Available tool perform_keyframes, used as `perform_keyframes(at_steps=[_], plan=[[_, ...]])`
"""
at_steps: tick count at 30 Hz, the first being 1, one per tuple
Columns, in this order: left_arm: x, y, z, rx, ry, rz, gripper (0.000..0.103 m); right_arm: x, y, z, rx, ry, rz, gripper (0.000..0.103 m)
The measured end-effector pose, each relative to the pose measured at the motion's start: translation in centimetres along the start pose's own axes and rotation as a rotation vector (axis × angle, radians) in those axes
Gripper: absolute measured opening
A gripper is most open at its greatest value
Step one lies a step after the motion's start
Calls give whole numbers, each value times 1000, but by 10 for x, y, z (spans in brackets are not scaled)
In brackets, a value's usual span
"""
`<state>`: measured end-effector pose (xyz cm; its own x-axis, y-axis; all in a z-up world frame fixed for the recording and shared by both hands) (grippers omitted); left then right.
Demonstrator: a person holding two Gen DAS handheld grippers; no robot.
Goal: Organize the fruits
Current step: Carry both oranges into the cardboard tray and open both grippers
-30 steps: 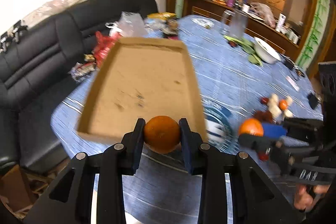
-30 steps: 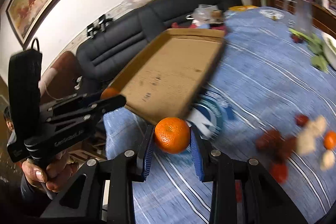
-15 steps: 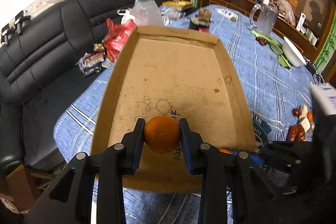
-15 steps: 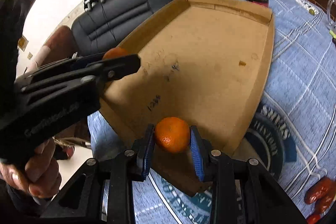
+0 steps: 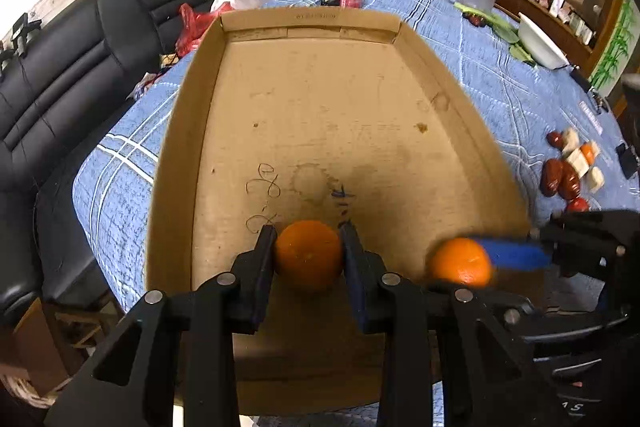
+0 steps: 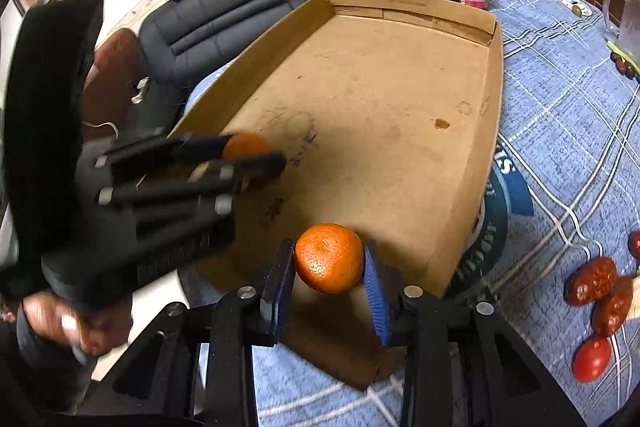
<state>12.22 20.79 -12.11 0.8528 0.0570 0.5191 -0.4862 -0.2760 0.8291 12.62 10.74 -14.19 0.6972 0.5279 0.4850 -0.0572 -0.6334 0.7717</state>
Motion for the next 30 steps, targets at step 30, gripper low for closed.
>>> perform_keyframes(at_steps=[30], plan=[[-3, 97, 54, 33, -59, 185, 63, -77, 138, 49, -131, -81, 168, 58]])
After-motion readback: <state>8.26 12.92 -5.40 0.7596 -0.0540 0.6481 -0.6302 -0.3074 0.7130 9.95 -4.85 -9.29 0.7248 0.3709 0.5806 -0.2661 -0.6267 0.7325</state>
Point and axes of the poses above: each gripper's, at about its wrist camera, not at the fingertips, and y roughly against the way its jaws point, z to its right, x to its top, the point moved 9 cm from there along -y, roughly the way its jaws point, and after that the axes turned 13 degrees about x, right-handed, at the moved point
